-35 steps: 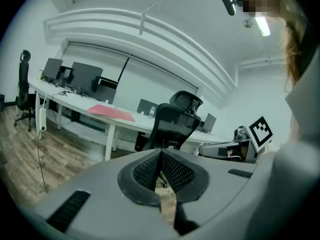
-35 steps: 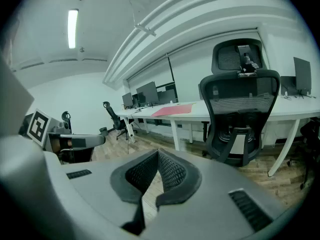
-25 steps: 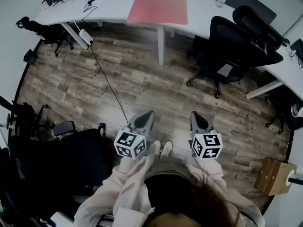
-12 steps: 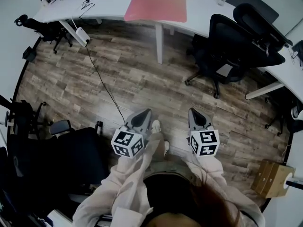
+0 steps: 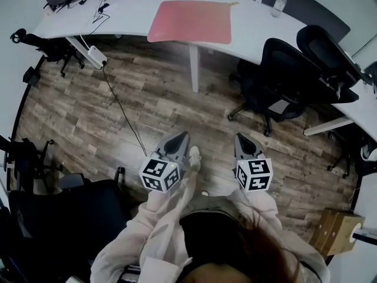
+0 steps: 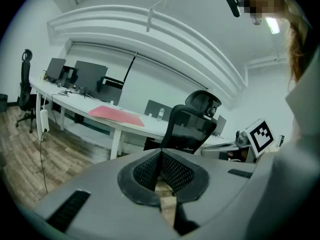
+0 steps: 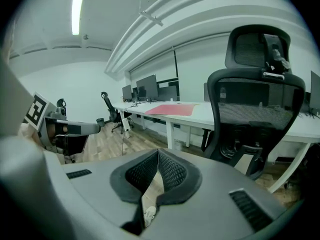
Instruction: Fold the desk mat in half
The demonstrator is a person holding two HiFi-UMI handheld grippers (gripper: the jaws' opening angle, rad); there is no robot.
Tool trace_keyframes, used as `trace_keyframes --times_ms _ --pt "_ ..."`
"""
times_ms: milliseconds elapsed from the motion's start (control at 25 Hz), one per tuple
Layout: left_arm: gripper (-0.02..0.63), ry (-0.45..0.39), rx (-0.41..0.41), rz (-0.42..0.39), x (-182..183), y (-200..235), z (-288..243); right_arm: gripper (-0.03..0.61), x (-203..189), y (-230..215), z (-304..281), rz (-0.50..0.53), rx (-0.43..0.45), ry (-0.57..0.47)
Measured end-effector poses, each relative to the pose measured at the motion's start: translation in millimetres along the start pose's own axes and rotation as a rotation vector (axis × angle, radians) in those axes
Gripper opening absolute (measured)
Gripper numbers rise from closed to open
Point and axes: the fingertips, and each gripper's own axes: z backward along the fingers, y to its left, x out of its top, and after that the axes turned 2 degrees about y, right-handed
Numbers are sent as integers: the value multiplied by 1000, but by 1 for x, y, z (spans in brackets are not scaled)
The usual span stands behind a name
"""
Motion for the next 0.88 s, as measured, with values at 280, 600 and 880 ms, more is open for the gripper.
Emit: trace_keyframes --times_ms 280,600,880 --pt "26 -11 4 0 59 62 -54 15 65 -21 -77 10 0 -7" --pt "26 -25 10 20 93 125 -96 21 102 -24 -155 13 22 8" --pt "26 -24 4 23 104 149 -106 25 115 -22 -185 7 23 23"
